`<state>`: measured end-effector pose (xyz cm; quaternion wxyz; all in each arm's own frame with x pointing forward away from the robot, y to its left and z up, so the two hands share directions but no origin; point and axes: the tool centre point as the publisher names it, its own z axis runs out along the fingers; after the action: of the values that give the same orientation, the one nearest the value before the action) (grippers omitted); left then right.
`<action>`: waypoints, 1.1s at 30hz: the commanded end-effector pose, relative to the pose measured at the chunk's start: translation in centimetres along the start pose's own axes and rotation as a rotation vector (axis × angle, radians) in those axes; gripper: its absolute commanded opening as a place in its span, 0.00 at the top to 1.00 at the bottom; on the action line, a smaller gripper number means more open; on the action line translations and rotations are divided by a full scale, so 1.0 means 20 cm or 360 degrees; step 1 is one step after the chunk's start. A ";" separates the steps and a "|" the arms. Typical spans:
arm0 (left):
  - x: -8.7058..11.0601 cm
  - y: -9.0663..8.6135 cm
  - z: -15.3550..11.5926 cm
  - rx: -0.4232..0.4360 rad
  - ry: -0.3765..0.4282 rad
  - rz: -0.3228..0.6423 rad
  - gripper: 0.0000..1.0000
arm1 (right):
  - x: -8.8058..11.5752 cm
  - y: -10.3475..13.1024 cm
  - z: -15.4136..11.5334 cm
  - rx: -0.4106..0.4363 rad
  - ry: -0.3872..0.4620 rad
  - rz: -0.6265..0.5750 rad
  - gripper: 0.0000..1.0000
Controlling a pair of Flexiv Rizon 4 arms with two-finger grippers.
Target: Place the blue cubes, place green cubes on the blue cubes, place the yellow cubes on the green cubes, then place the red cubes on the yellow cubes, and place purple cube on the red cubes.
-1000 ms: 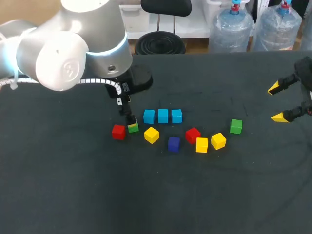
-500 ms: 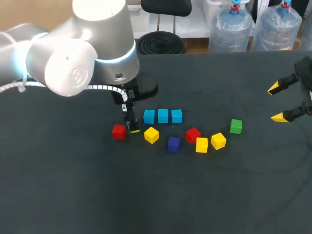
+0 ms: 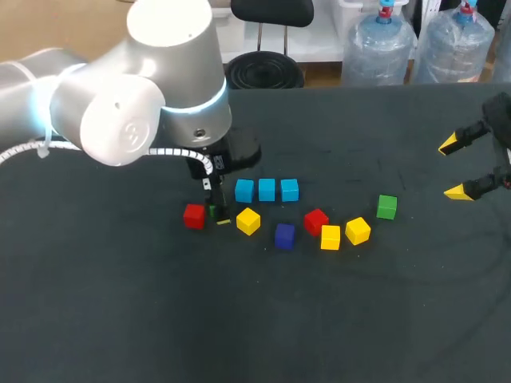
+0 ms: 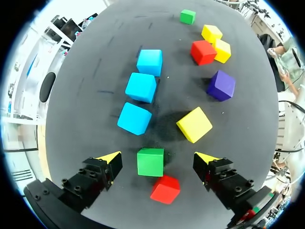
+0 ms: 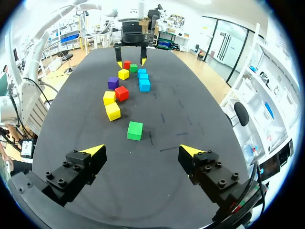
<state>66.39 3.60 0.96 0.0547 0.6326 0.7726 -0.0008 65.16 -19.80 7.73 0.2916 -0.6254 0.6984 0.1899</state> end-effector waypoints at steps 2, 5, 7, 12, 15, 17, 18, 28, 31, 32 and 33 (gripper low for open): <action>0.01 0.02 0.01 0.0016 -0.0008 0.0007 0.29 | 0.00 0.00 0.01 -0.0001 -0.0004 -0.0001 0.00; 0.02 0.01 0.02 0.0026 -0.0004 0.0009 0.43 | 0.00 0.00 0.01 -0.0001 -0.0004 -0.0001 0.00; 0.02 0.01 0.02 0.0034 -0.0001 0.0010 0.43 | 0.00 0.00 0.01 -0.0001 -0.0004 -0.0001 0.00; 0.03 0.01 0.03 0.0045 0.0007 0.0013 0.42 | 0.00 0.00 0.01 -0.0001 -0.0004 -0.0001 0.00; 0.03 0.01 0.03 0.0048 0.0009 0.0014 0.45 | 0.00 0.00 0.01 -0.0001 -0.0004 -0.0001 0.00; 0.03 0.01 0.03 0.0051 0.0007 0.0018 0.52 | 0.00 0.00 0.01 -0.0001 -0.0004 -0.0001 0.00; 0.03 0.01 0.03 0.0050 0.0007 0.0020 0.56 | 0.00 0.00 0.01 -0.0001 -0.0004 -0.0001 0.00; 0.00 0.01 -0.01 0.0030 -0.0015 0.0049 1.00 | 0.00 0.00 0.01 -0.0001 -0.0004 -0.0001 0.00; -0.01 0.01 -0.05 0.0019 -0.0025 0.0075 1.00 | 0.00 0.00 0.01 -0.0001 -0.0004 -0.0001 0.00; -0.02 0.01 -0.07 0.0017 -0.0029 0.0085 1.00 | 0.00 0.00 0.01 -0.0001 -0.0004 -0.0001 0.00; -0.02 0.01 -0.08 0.0007 -0.0029 0.0098 1.00 | 0.00 0.00 0.01 -0.0001 -0.0004 -0.0001 0.00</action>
<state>66.77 3.22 1.77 0.0596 0.6538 0.7543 -0.0090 65.16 -19.80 7.73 0.2916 -0.6254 0.6984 0.1899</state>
